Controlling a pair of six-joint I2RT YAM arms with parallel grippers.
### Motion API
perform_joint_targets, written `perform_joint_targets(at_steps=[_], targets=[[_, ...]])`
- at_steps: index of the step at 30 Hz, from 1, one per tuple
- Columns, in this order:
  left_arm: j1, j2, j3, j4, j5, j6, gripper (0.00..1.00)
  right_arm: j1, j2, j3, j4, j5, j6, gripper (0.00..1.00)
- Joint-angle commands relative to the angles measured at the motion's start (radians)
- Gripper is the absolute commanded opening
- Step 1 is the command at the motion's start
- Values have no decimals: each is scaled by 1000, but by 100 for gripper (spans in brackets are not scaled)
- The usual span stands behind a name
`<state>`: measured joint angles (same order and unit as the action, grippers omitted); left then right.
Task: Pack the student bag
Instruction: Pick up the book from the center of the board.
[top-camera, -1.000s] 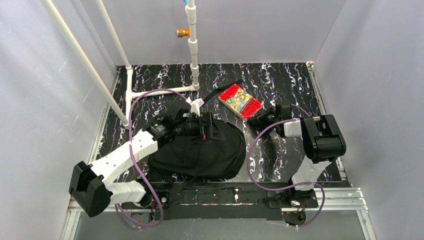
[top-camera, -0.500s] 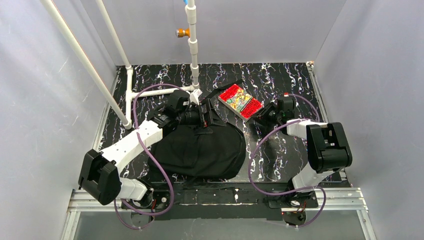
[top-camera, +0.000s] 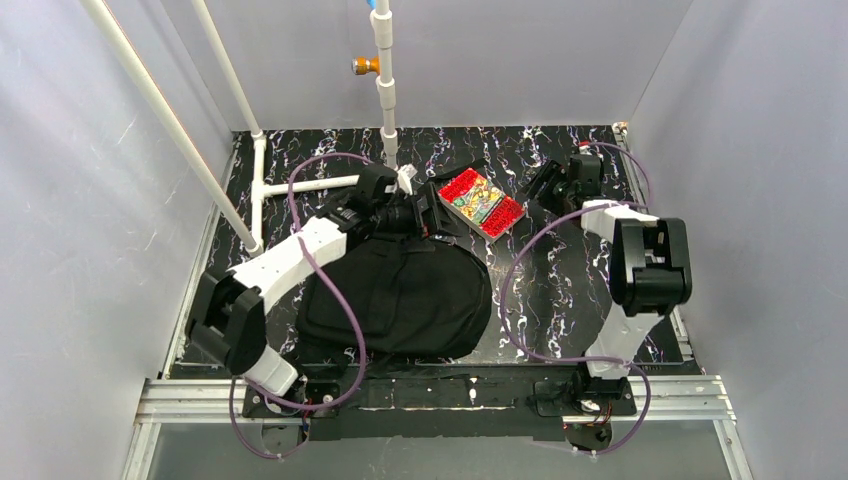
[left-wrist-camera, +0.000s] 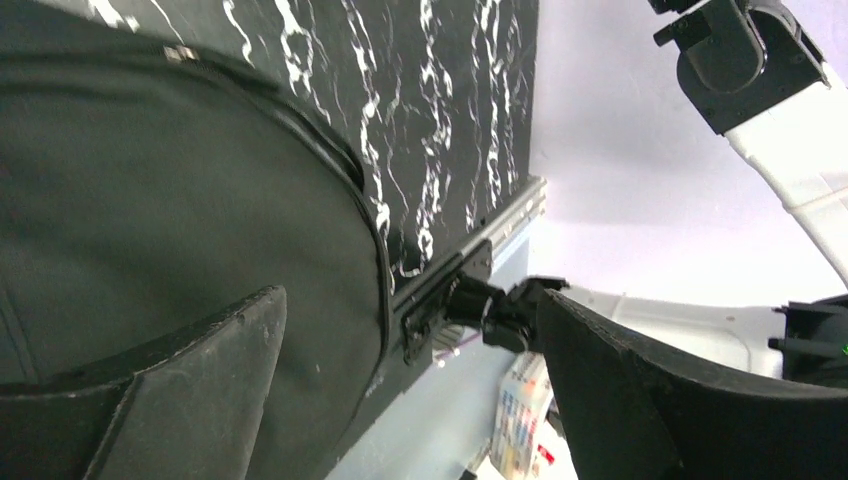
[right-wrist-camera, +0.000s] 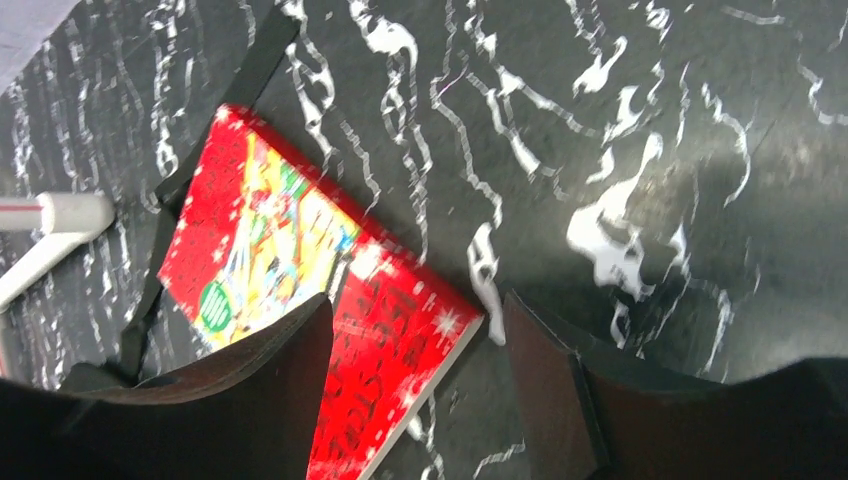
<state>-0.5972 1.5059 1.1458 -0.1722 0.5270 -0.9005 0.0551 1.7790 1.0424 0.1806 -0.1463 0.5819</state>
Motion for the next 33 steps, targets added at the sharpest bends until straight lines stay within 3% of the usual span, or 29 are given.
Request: perform_joint_targets(at_steps=[1, 5, 12, 16, 20, 26, 33], targets=[[3, 96, 93, -5, -135, 26, 94, -24, 142, 138, -32, -128, -84, 71], [10, 210, 150, 30, -269, -2, 94, -23, 235, 194, -13, -215, -55, 69], [19, 421, 234, 210, -278, -141, 88, -23, 286, 159, 89, -306, 3, 64], [19, 536, 325, 214, -288, -171, 84, -23, 296, 132, 113, -340, 20, 59], [17, 649, 414, 214, -272, -182, 69, -23, 289, 95, 151, -361, 55, 57], [13, 708, 444, 222, -294, -199, 56, -17, 274, 37, 222, -397, 103, 56], [11, 746, 471, 223, -284, -202, 52, -5, 266, -49, 371, -483, 237, 51]])
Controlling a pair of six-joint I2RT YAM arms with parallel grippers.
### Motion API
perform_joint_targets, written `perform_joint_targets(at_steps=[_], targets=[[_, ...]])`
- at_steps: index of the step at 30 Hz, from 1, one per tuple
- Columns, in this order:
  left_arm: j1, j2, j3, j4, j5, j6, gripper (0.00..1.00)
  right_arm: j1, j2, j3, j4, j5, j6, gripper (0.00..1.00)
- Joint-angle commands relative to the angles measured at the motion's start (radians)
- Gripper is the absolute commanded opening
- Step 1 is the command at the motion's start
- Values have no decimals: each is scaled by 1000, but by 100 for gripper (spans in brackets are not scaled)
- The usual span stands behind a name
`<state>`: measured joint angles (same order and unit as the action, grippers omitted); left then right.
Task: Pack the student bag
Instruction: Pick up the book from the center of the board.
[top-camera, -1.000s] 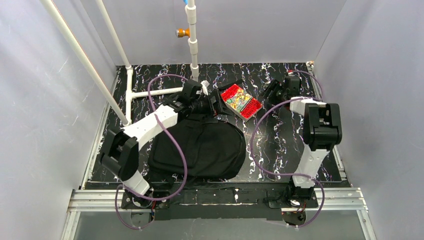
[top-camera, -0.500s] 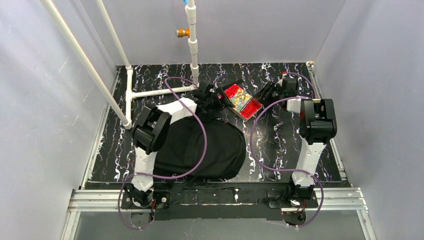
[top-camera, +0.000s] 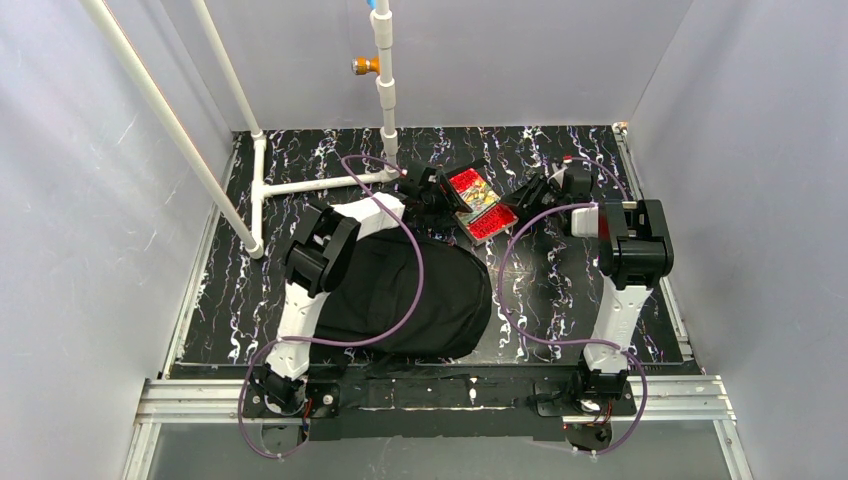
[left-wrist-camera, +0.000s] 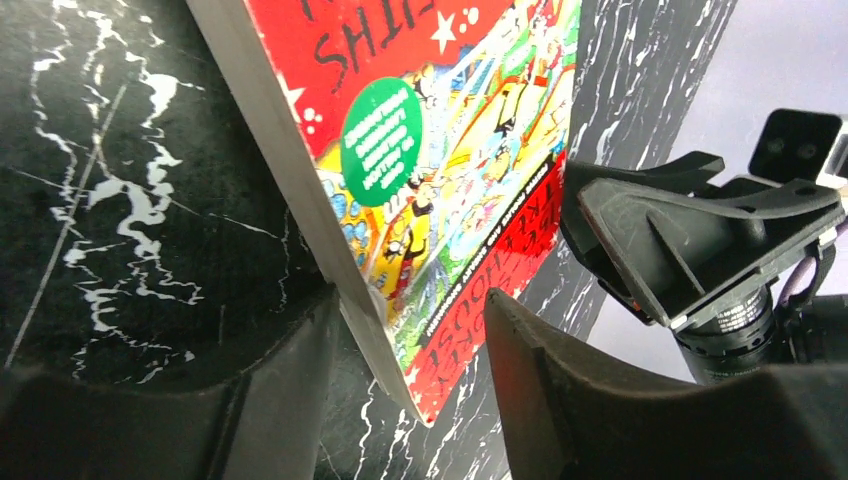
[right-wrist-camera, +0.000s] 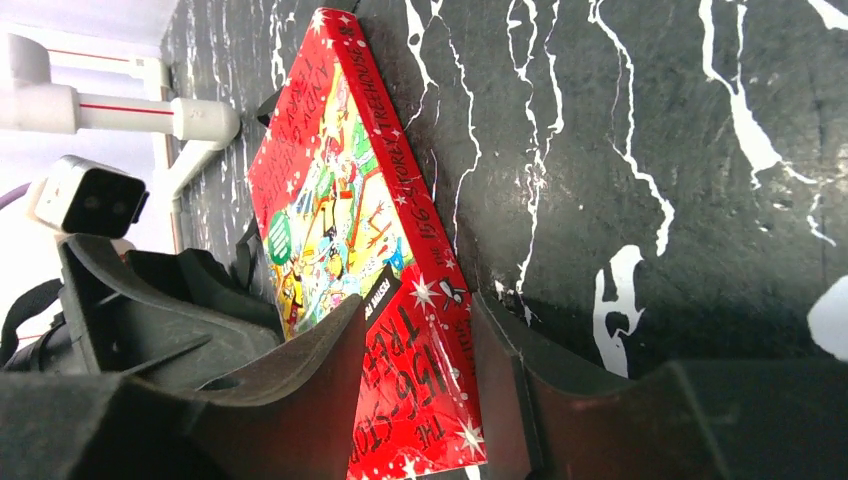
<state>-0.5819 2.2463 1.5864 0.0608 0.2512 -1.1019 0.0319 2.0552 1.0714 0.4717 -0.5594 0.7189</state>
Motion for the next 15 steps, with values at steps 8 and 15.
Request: perform_joint_targets(at_steps=[8, 15], targets=[[-3, -13, 30, 0, 50, 18, 19, 18, -66, -155, 152, -105, 184, 52], [25, -111, -63, 184, 118, -269, 0, -48, -214, -230, -80, -19, 32, 65]])
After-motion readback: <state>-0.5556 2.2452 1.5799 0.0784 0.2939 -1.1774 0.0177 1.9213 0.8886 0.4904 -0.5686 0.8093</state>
